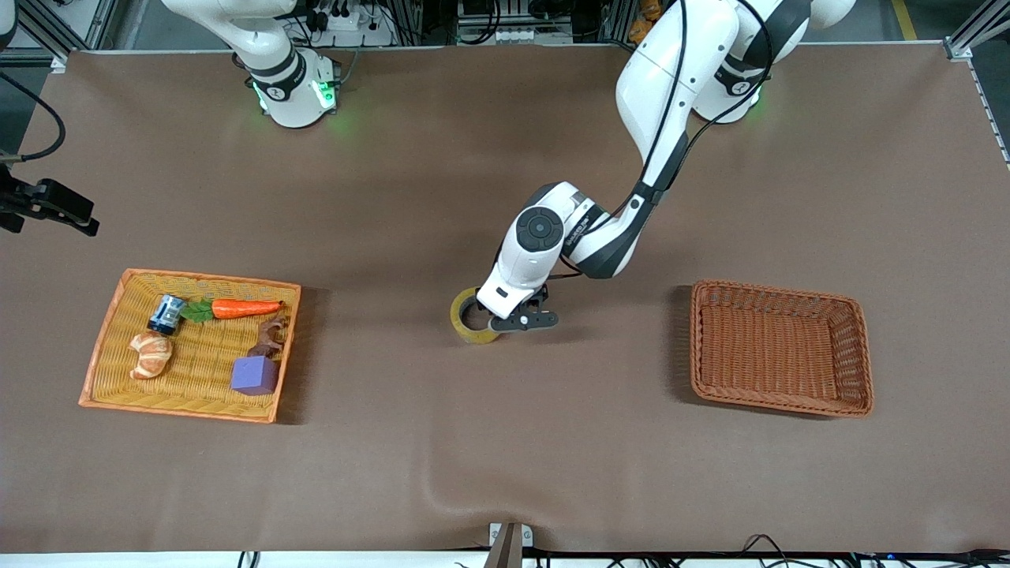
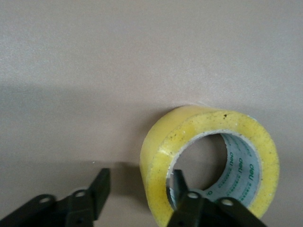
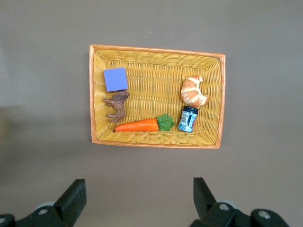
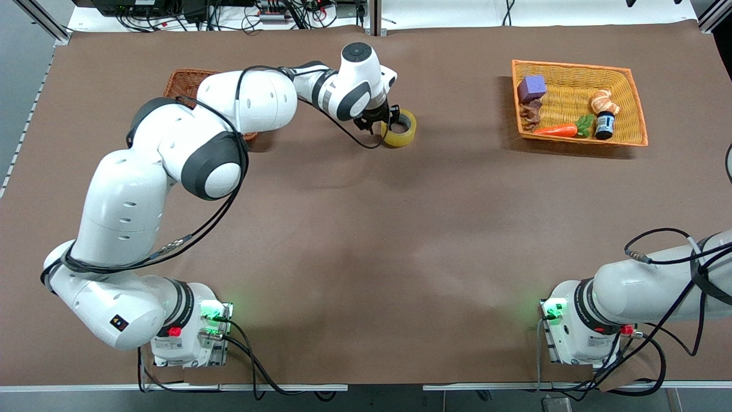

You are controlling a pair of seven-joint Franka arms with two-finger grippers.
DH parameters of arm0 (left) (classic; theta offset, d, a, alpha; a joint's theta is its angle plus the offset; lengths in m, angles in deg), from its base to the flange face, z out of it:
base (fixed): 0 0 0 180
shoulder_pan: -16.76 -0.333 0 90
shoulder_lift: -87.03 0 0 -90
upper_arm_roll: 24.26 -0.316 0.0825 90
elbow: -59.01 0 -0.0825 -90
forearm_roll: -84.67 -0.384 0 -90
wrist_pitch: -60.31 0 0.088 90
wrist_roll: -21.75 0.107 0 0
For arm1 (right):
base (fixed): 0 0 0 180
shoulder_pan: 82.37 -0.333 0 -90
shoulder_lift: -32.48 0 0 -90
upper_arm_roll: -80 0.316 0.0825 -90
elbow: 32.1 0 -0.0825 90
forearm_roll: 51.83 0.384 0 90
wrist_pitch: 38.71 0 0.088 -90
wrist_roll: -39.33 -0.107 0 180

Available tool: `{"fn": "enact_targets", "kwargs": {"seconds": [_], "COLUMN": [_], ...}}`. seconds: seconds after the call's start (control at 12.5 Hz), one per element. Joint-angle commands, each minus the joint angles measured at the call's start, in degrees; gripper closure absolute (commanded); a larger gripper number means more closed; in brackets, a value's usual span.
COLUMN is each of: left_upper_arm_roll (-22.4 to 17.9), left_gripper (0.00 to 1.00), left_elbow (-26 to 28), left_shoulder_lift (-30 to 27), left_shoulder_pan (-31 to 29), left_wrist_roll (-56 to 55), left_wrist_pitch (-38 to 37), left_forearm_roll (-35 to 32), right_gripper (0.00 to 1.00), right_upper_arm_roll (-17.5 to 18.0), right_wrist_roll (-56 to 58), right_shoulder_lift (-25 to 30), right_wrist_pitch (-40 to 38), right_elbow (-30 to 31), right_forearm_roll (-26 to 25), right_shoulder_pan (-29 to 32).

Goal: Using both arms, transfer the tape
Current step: 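Carry the tape with the left gripper over the brown basket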

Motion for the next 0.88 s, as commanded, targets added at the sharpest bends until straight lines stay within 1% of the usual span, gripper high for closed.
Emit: {"fn": "enact_targets", "kwargs": {"seconds": [0.0, 0.08, 0.16, 0.32, 0.4, 0.48, 0.64, 0.8], "left_upper_arm_roll": [-2.24, -2.33, -4.16, -7.24, -9.78, -11.46, -11.56, -11.39], "left_gripper": [1.0, 1.0, 1.0, 1.0, 1.0, 1.0, 1.0, 1.0], "left_elbow": [-1.41, -1.32, -0.45, -0.09, 0.26, 0.17, 0.17, 0.43], "left_shoulder_lift": [0.59, -0.11, -1.95, -7.13, -10.46, -12.66, -16.01, -18.65], "left_shoulder_pan": [1.91, 1.65, 1.3, 1.21, 1.03, 0.08, -5.01, -10.97], "left_wrist_roll": [-2.09, -2.26, -2.18, -2.18, -1.83, -1.3, 1.75, 12.7], "left_wrist_pitch": [0.24, -0.29, -1.68, -9.92, -12.66, -14.86, -19.69, -24.87], "left_forearm_roll": [-1.97, -2.06, -3.1, -4.6, -4.61, -4.61, -4.61, -3.91], "right_gripper": [0.0, 0.0, 0.0, 0.0, 0.0, 0.0, 0.0, 0.0], "right_upper_arm_roll": [-0.16, -0.25, -0.25, -0.16, -0.07, -0.07, -0.07, -0.16], "right_wrist_roll": [-0.55, -0.54, -0.46, -0.46, -0.54, -0.54, -0.63, -0.54], "right_shoulder_lift": [1.95, 2.04, 2.04, 1.69, 1.43, 1.42, 1.42, 0.99], "right_wrist_pitch": [0.29, 0.38, 0.21, 0.29, 0.38, 0.38, 0.65, 2.05], "right_elbow": [1.08, 1.08, 1.17, 1.08, 1.08, 1.08, 0.99, 0.99], "right_forearm_roll": [-1.33, -1.33, -1.33, -1.33, -1.33, -1.33, -0.98, -1.33], "right_shoulder_pan": [-0.22, -0.22, -0.13, -0.39, -0.57, -0.92, -1.1, -2.84]}}
